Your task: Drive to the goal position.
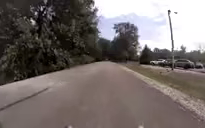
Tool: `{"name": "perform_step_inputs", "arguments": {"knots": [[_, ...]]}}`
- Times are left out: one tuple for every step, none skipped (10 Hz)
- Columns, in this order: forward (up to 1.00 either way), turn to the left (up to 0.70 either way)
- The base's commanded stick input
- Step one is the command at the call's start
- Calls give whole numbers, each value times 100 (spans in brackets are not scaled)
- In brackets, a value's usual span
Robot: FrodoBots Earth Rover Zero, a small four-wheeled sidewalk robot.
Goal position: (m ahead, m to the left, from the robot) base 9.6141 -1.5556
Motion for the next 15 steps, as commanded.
{"name": "perform_step_inputs", "arguments": {"knots": [[70,0],[70,0],[70,0],[70,0],[70,0],[70,0],[70,0],[70,-7],[70,-35],[70,-35],[70,-35],[70,-19],[70,0],[70,0],[70,0]]}}
